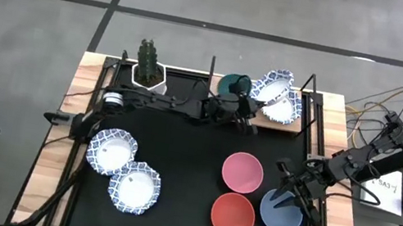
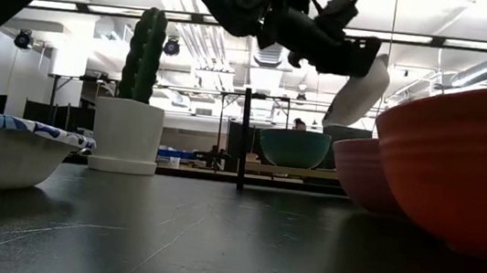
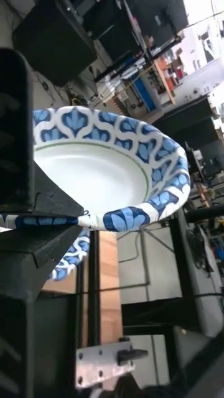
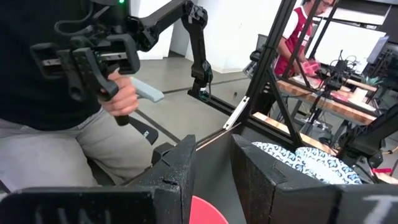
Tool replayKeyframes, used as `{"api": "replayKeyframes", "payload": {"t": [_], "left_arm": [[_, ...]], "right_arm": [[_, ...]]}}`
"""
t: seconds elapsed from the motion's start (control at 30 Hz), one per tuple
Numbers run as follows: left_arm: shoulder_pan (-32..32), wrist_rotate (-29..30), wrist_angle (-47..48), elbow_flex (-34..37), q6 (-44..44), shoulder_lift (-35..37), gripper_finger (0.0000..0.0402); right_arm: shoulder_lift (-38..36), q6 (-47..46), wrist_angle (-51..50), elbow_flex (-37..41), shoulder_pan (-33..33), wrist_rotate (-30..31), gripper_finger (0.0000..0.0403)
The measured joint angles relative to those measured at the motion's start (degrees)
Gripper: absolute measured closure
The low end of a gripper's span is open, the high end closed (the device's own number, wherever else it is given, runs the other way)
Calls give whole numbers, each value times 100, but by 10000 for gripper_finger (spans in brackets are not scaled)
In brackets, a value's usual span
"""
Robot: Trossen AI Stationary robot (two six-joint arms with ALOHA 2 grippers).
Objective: Place and stack bowls onto a shelf
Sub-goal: Stack the blue patterned bowl on top of the blue patterned bowl on the shelf
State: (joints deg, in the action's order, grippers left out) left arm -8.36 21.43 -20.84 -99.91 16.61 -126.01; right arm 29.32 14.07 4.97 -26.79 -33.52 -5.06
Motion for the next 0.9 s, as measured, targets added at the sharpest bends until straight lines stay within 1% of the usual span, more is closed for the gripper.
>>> {"api": "replayKeyframes", "payload": {"t": [0.2,0.67,0.8,0.9], "left_arm": [[-88,1,10,-234,-160,-222,390],[-182,-160,9,-237,-259,-235,348],[-207,-526,-18,-237,-429,-235,337],[-221,-553,32,-237,-445,-235,329]], "right_arm": [[-2,-4,0,24,0,0,314],[-2,43,35,31,0,9,314],[-2,45,44,31,0,9,314],[-2,13,44,31,0,9,314]]}}
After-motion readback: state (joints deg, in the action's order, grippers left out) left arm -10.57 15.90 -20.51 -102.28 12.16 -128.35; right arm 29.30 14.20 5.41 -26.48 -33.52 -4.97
